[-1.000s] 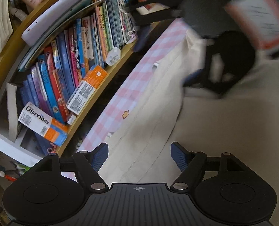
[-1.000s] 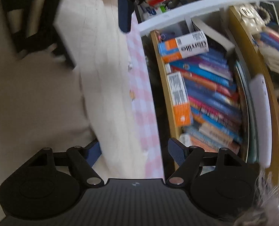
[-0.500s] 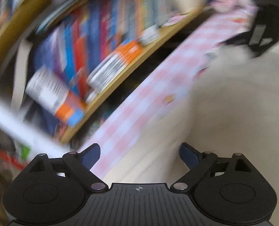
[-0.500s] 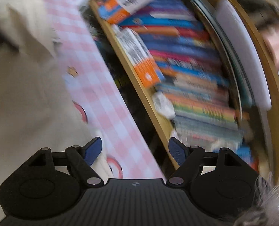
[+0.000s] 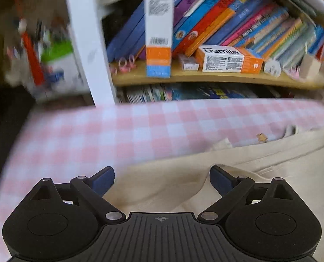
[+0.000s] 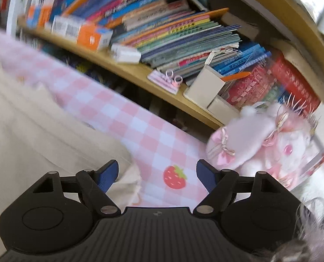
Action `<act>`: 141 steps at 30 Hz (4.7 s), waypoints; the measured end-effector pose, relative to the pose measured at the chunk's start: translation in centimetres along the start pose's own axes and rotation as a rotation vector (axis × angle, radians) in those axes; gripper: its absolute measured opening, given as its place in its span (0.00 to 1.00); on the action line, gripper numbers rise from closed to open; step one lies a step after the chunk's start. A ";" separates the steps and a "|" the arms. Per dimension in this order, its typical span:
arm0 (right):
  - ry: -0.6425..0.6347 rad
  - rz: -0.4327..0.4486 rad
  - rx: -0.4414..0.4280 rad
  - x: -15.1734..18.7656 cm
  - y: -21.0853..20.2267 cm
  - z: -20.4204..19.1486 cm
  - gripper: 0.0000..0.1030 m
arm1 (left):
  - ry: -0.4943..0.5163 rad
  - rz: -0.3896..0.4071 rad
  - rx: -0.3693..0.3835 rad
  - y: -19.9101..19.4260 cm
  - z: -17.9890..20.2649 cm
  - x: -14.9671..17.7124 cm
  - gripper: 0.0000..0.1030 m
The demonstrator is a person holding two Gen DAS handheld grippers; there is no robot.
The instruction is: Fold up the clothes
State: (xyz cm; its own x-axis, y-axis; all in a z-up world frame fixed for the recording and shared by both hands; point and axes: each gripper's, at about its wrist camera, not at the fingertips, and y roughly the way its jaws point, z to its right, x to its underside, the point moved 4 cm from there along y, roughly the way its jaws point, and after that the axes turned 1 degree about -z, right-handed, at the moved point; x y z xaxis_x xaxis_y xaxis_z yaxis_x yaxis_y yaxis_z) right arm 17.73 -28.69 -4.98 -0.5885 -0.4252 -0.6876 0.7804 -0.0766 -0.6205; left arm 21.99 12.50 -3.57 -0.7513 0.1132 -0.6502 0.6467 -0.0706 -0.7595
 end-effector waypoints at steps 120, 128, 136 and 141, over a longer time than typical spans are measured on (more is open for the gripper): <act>0.653 -0.263 -0.297 16.7 -15.9 1.7 0.26 | -0.316 -0.141 -0.091 -15.3 4.2 17.4 0.43; 0.671 -0.290 -0.328 17.8 -17.0 1.3 0.20 | -0.377 -0.140 -0.037 -15.3 4.3 18.5 0.48; 0.643 -0.256 -0.266 16.9 -18.2 1.7 0.04 | -0.455 -0.148 0.005 -15.7 2.8 18.8 0.13; 0.625 -0.304 -0.225 17.5 -17.2 0.6 0.06 | -0.434 -0.144 0.038 -15.4 2.3 18.8 0.18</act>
State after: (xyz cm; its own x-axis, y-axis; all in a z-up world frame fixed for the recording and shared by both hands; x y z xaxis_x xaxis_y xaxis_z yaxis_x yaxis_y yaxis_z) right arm -5.91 -35.35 -6.14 -0.8354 0.1849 -0.5177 0.5407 0.1068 -0.8344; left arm -2.42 13.43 -4.10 -0.8240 -0.3007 -0.4803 0.5326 -0.1216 -0.8376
